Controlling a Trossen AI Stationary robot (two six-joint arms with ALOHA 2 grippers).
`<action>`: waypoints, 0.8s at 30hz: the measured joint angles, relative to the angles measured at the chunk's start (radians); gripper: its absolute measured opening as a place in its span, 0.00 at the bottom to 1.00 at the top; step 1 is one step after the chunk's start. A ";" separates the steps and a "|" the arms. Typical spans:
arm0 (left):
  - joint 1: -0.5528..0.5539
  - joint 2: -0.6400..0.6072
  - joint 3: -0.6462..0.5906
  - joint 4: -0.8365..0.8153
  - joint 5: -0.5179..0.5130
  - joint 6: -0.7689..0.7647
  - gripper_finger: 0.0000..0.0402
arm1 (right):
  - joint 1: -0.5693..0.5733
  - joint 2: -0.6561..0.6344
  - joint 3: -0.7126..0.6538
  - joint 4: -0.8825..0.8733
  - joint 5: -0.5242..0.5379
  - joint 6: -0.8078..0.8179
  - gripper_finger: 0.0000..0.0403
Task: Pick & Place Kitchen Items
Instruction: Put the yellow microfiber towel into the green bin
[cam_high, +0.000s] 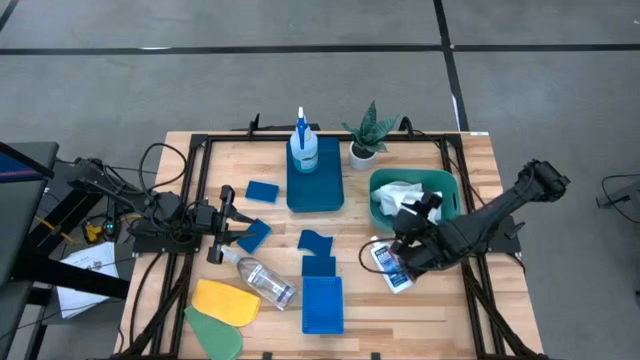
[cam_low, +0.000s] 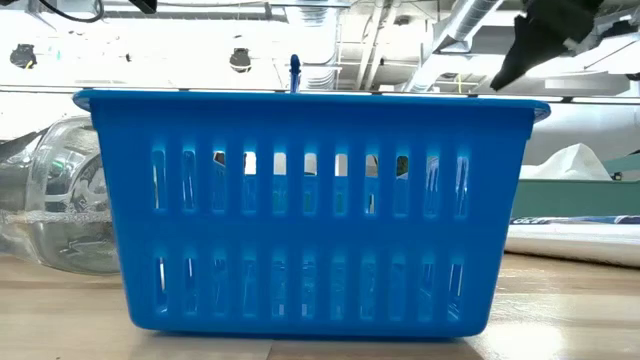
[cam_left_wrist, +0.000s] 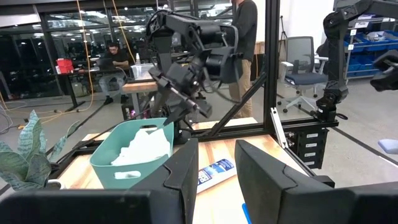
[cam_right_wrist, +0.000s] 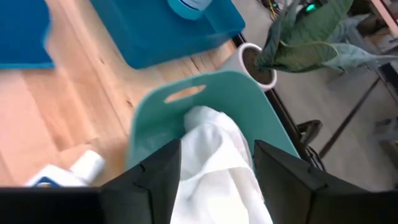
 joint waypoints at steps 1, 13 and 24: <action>0.000 0.000 0.000 0.000 0.000 0.000 0.25 | 0.009 0.000 0.005 0.000 0.000 0.000 0.46; 0.000 0.000 0.000 0.000 0.000 0.000 0.25 | 0.061 0.000 0.008 0.045 -0.024 -0.089 0.45; 0.000 0.000 0.000 0.000 0.000 -0.005 0.25 | 0.073 0.000 0.008 0.154 -0.035 -0.227 0.44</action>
